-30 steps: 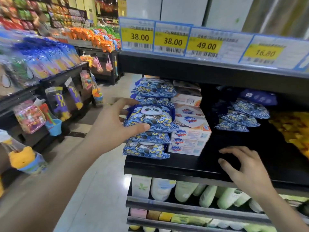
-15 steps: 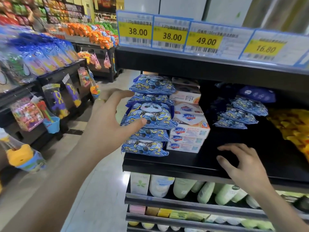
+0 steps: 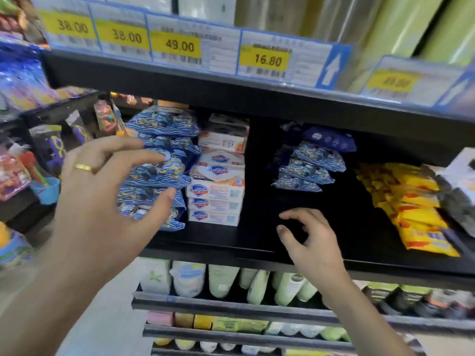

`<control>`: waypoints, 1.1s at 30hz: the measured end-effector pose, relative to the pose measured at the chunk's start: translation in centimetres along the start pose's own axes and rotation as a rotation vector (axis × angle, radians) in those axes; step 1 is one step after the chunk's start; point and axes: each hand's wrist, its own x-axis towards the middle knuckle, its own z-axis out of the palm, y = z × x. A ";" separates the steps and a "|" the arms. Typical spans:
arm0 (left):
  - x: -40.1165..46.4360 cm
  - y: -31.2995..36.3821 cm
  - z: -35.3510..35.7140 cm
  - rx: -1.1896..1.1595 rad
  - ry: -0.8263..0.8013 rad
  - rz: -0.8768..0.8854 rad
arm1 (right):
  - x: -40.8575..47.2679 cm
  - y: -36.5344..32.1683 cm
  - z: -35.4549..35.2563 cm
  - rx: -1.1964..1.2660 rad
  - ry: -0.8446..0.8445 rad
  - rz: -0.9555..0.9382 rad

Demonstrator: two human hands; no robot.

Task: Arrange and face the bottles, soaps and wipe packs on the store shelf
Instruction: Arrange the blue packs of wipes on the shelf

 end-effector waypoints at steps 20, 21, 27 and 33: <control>-4.3 11.6 19.3 0.072 -0.649 -0.124 | 16.2 6.2 -11.6 -0.161 0.043 -0.107; -4.2 11.5 19.1 0.053 -0.652 -0.138 | 16.5 5.8 -11.5 -0.165 0.037 -0.114; -4.1 11.4 18.9 -0.005 -0.671 -0.174 | 18.7 4.7 -10.8 -0.210 0.049 -0.165; -4.1 11.4 18.9 0.007 -0.665 -0.176 | 20.2 6.1 -10.0 -0.261 0.099 -0.122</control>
